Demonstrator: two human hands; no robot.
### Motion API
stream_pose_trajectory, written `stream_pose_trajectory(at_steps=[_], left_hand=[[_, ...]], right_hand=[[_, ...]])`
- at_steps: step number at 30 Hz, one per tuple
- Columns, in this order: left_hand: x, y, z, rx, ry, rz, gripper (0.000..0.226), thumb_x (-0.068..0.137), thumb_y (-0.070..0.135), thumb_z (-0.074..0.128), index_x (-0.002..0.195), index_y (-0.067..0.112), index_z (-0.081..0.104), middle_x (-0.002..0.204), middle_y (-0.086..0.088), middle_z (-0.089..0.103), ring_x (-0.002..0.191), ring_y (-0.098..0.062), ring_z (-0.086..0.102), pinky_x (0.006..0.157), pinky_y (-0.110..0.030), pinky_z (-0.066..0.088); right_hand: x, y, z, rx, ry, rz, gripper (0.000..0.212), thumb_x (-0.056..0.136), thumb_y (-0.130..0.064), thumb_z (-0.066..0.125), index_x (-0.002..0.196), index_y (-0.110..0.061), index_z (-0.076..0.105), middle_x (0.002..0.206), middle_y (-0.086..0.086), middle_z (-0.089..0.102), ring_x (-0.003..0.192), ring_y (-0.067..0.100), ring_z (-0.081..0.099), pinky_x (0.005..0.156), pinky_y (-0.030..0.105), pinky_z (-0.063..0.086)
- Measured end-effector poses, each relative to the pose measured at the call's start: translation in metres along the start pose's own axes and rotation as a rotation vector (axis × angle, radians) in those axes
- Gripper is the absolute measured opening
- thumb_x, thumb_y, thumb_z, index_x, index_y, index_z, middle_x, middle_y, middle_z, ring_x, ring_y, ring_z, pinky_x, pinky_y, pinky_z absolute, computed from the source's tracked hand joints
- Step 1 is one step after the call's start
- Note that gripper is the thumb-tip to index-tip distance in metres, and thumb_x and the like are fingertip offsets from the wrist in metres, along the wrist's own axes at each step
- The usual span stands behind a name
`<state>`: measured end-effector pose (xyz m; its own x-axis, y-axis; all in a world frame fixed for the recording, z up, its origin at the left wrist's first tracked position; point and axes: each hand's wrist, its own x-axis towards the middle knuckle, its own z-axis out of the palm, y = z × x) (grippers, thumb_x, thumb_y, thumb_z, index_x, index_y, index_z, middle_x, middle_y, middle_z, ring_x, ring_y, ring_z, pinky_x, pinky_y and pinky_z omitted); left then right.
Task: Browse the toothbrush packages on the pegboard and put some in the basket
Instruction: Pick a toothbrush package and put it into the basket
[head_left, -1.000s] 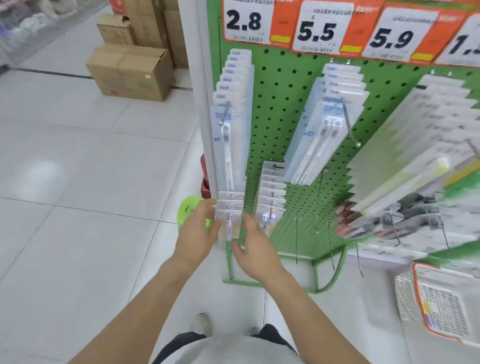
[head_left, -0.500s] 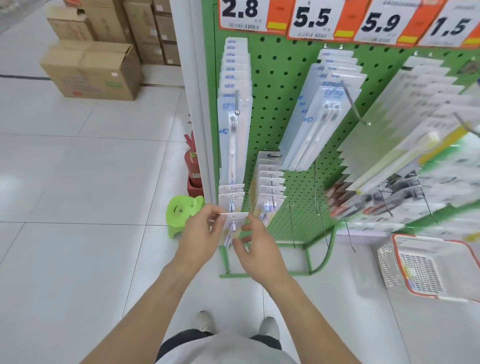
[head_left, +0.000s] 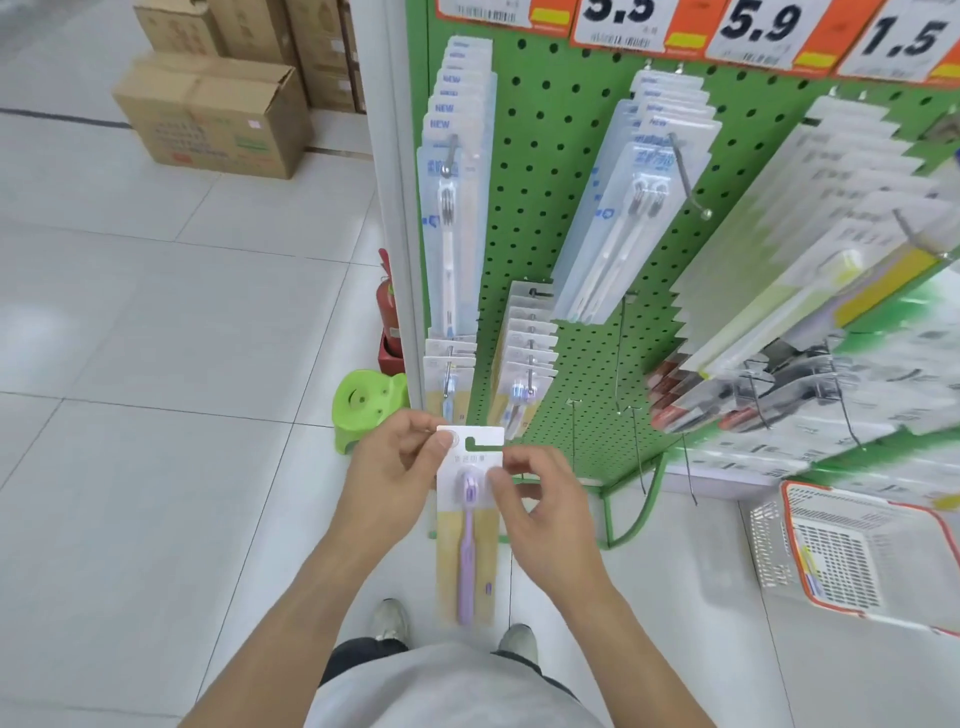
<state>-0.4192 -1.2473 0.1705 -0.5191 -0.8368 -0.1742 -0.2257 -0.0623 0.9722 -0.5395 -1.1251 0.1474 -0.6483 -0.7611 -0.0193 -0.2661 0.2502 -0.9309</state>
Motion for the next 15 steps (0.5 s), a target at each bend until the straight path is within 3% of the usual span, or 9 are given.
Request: stream_pose_trajectory(at_steps=[5, 9, 13, 15], left_hand=[[-0.014, 0.02, 0.012, -0.11, -0.018, -0.055, 0.006, 0.099, 0.013, 0.061, 0.103, 0.008, 0.063, 0.083, -0.006, 0.079, 0.064, -0.014, 0.069, 0.062, -0.023, 0.056], [-0.022, 0.025, 0.019, -0.12, -0.113, -0.071, 0.014, 0.1, 0.012, 0.058, 0.108, 0.005, 0.067, 0.091, -0.008, 0.079, 0.071, -0.017, 0.07, 0.067, -0.029, 0.057], [-0.028, 0.026, 0.021, -0.085, -0.05, -0.082, 0.013, 0.097, 0.011, 0.062, 0.106, 0.005, 0.07, 0.089, -0.006, 0.079, 0.071, -0.02, 0.071, 0.069, -0.037, 0.058], [-0.028, 0.03, 0.021, -0.086, -0.034, -0.081, 0.013, 0.097, 0.011, 0.063, 0.105, 0.005, 0.071, 0.087, -0.006, 0.079, 0.068, -0.019, 0.071, 0.066, -0.036, 0.059]], right_hand=[[-0.002, -0.007, -0.021, 0.282, -0.09, 0.095, 0.01, 0.099, -0.011, 0.062, 0.098, -0.019, 0.068, 0.089, -0.002, 0.076, 0.08, 0.022, 0.069, 0.072, 0.027, 0.054], [0.0, -0.007, -0.029, 0.382, -0.046, 0.107, 0.009, 0.097, -0.006, 0.065, 0.097, -0.014, 0.07, 0.083, 0.004, 0.077, 0.072, 0.015, 0.068, 0.069, 0.034, 0.055], [0.001, -0.01, -0.034, 0.42, -0.058, 0.122, 0.008, 0.093, -0.011, 0.07, 0.087, -0.015, 0.069, 0.074, 0.012, 0.071, 0.064, 0.02, 0.06, 0.064, 0.047, 0.052], [0.004, -0.017, -0.036, 0.414, -0.078, 0.088, 0.01, 0.092, -0.017, 0.072, 0.083, -0.02, 0.069, 0.073, 0.017, 0.069, 0.062, 0.021, 0.057, 0.06, 0.045, 0.051]])
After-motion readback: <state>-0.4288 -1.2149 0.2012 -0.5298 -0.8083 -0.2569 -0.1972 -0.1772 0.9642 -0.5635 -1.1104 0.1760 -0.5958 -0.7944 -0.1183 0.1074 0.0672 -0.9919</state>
